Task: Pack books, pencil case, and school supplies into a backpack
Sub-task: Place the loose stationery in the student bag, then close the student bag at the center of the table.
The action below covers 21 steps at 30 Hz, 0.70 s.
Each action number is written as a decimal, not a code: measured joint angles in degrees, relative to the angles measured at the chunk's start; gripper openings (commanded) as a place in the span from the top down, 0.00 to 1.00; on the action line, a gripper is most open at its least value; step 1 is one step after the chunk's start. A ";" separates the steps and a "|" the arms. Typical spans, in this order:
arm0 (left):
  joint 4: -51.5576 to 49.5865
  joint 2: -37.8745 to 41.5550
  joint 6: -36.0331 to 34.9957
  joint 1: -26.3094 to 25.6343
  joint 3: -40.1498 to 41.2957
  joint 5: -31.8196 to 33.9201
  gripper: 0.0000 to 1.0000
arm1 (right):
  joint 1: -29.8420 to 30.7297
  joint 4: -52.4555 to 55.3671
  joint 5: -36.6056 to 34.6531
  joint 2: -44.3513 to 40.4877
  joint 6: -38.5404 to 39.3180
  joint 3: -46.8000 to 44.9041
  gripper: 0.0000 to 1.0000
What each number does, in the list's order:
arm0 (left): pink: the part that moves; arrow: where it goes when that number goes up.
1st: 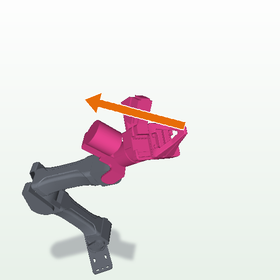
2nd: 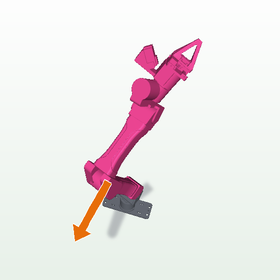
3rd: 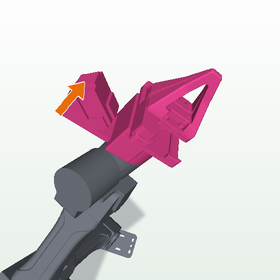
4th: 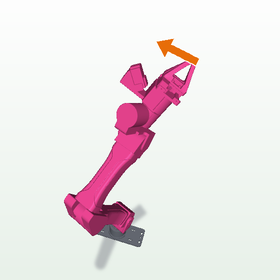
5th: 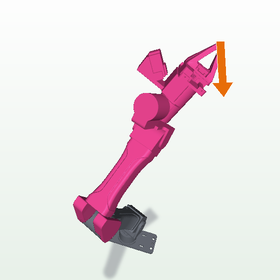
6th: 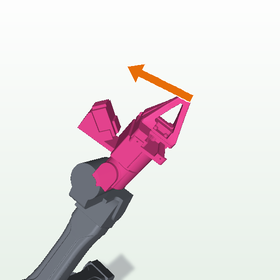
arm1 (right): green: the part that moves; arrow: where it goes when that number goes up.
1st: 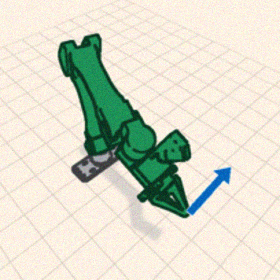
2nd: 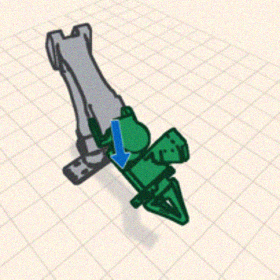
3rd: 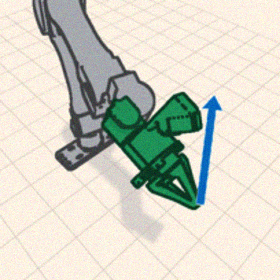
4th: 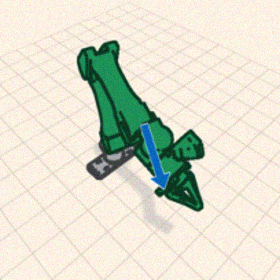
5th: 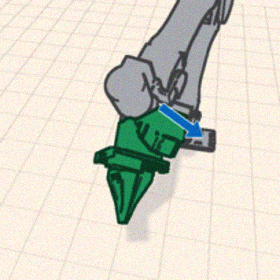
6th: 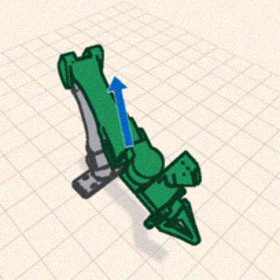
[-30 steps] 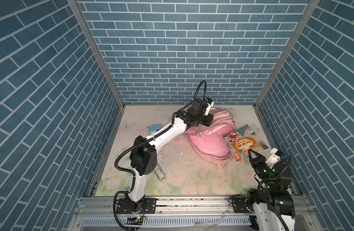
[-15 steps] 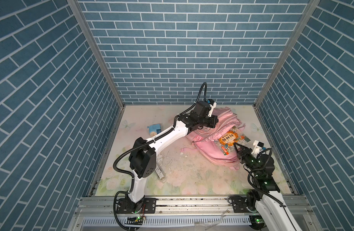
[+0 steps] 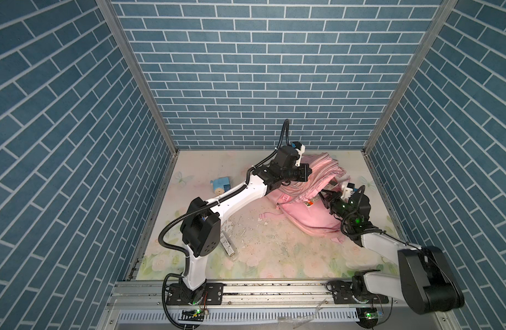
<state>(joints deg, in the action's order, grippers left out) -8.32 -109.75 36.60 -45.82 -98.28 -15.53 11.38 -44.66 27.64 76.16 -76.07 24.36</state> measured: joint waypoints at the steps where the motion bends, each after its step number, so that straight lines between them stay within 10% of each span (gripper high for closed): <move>1: 0.33 0.55 0.66 -0.13 0.66 0.72 1.00 | -0.02 -0.35 0.83 2.12 0.00 1.40 0.81; 8: 1.55 3.52 3.48 -1.49 4.11 6.29 1.00 | -0.90 12.26 2.99 0.55 5.53 4.61 0.30; 21: 3.10 6.80 4.52 -2.60 9.27 18.12 1.00 | -6.67 50.51 -4.42 -31.10 19.78 4.94 0.25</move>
<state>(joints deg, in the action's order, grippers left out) -5.21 -102.96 41.12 -48.42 -89.01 2.59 4.71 5.85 23.22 45.06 -56.29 29.30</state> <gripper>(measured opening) 0.084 0.747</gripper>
